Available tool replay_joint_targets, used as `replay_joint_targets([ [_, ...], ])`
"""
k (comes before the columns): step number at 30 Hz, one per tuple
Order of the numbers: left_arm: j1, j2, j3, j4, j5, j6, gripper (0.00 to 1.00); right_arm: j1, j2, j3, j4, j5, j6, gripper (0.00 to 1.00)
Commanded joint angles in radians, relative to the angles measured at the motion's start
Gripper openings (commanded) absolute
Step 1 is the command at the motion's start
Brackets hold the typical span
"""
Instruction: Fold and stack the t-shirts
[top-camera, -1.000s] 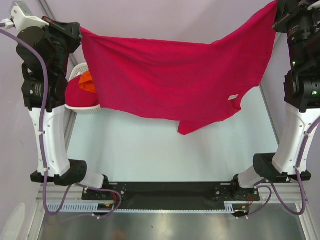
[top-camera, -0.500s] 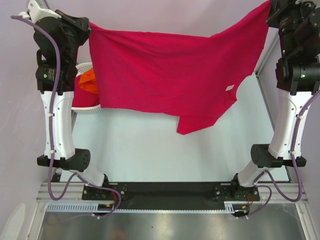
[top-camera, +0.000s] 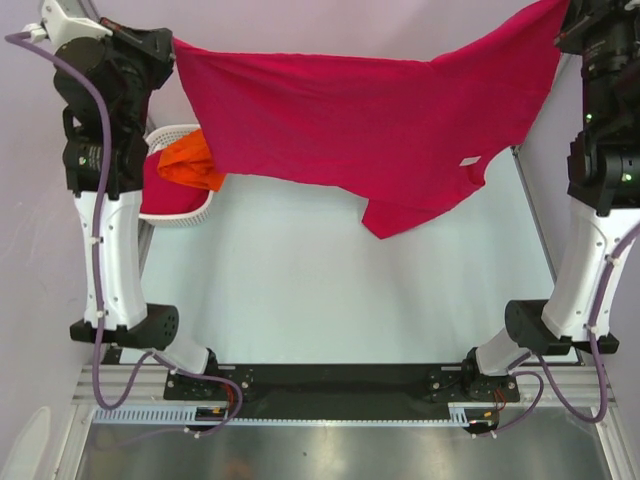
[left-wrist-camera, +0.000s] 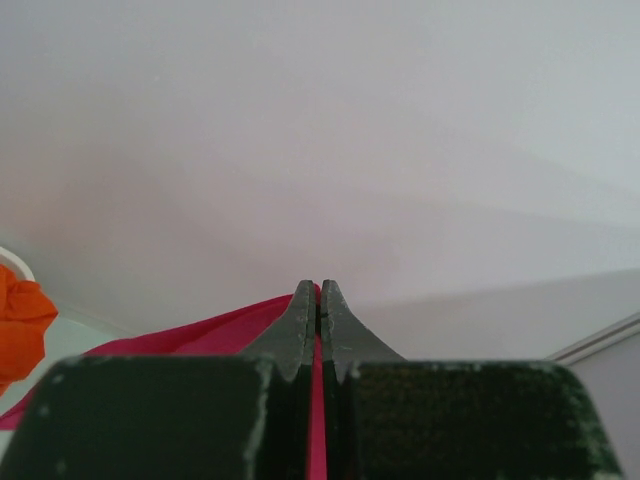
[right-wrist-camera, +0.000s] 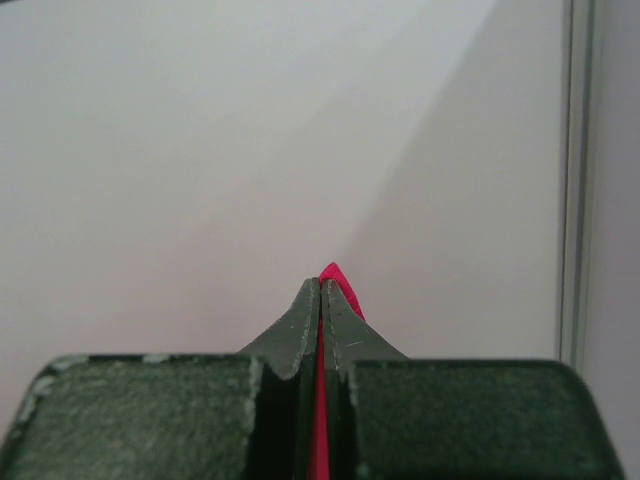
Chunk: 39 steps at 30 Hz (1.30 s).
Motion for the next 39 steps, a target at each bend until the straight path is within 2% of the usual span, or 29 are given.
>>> replay_joint_targets([
  [1, 0.013, -0.163, -0.060, 0.030, -0.022, 0.025, 0.00, 0.008, -0.107, 0.018, 0.057, 0.002, -0.046, 0.00],
  [10, 0.013, -0.456, -0.301, -0.016, -0.076, 0.015, 0.00, 0.013, -0.211, 0.006, 0.025, -0.019, -0.049, 0.00],
  [15, 0.013, -0.559, -0.340, -0.061, -0.088, 0.020, 0.00, 0.014, -0.271, -0.003, -0.015, -0.039, -0.057, 0.00],
  [22, 0.013, -0.637, -0.351, -0.134, -0.102, 0.032, 0.00, 0.007, -0.357, -0.020, -0.048, -0.044, -0.073, 0.00],
  [31, 0.013, -0.636, -0.361, -0.193, -0.156, 0.054, 0.00, -0.012, -0.403, -0.136, -0.088, -0.010, -0.095, 0.00],
  [35, 0.013, -0.636, -0.477, -0.138, -0.179, 0.057, 0.00, -0.012, -0.424, -0.244, -0.090, 0.016, -0.118, 0.00],
  [38, 0.013, -0.660, -0.634, -0.105, -0.199, 0.040, 0.00, -0.012, -0.487, -0.415, -0.050, 0.050, -0.123, 0.00],
  [39, 0.013, -0.680, -0.739, -0.070, -0.217, 0.026, 0.00, -0.012, -0.505, -0.540, -0.023, 0.058, -0.126, 0.00],
])
